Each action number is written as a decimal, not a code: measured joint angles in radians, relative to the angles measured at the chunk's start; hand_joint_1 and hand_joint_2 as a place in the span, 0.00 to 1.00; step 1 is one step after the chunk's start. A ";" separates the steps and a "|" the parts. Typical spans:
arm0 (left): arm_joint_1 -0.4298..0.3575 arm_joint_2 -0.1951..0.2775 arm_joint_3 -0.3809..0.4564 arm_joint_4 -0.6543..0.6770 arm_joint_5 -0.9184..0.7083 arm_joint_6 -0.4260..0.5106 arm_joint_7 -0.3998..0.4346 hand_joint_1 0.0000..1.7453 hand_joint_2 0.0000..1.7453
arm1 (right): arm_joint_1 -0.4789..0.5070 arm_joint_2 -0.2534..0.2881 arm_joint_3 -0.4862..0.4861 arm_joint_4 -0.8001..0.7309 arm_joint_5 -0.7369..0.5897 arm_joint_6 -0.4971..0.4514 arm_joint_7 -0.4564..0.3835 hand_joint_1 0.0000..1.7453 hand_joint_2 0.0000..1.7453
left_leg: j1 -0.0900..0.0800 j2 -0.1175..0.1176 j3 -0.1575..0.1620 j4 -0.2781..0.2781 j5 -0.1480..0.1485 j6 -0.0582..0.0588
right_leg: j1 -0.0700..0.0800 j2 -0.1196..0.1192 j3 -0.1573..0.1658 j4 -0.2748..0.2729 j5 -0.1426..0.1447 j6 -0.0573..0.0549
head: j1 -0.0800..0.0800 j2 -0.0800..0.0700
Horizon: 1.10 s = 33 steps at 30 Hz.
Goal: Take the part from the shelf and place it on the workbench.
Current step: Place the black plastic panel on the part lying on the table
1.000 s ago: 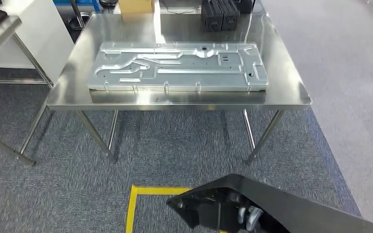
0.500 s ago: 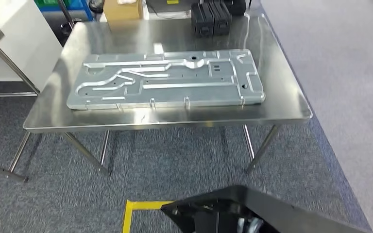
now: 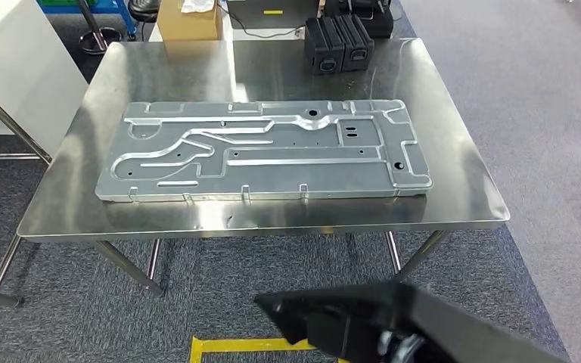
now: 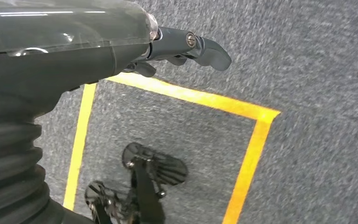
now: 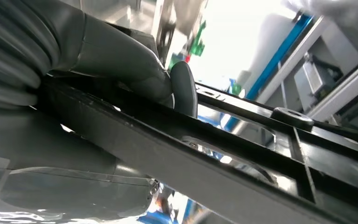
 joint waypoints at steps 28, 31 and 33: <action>-0.038 0.008 -0.049 0.000 -0.077 -0.055 -0.046 0.00 1.00 | -0.829 -0.024 -0.036 0.685 0.698 -0.283 0.286 1.00 1.00 | 0.014 0.002 -0.012 -0.013 0.016 -0.021 | -0.002 -0.003 -0.024 -0.197 0.138 -0.007 | -0.008 0.000; -0.047 0.008 -0.051 0.000 -0.079 -0.056 -0.047 0.00 1.00 | -0.912 0.012 0.079 0.865 0.902 -0.311 0.368 1.00 1.00 | 0.012 0.002 -0.010 -0.014 0.013 -0.013 | -0.003 -0.004 -0.130 -0.010 0.070 -0.002 | -0.005 0.000; -0.050 0.008 -0.051 0.000 -0.078 -0.056 -0.046 0.00 1.00 | -0.959 0.045 0.152 0.988 1.006 -0.318 0.408 1.00 1.00 | 0.011 0.000 -0.007 -0.011 0.008 -0.013 | -0.003 -0.005 -0.159 0.015 0.096 -0.003 | -0.005 0.000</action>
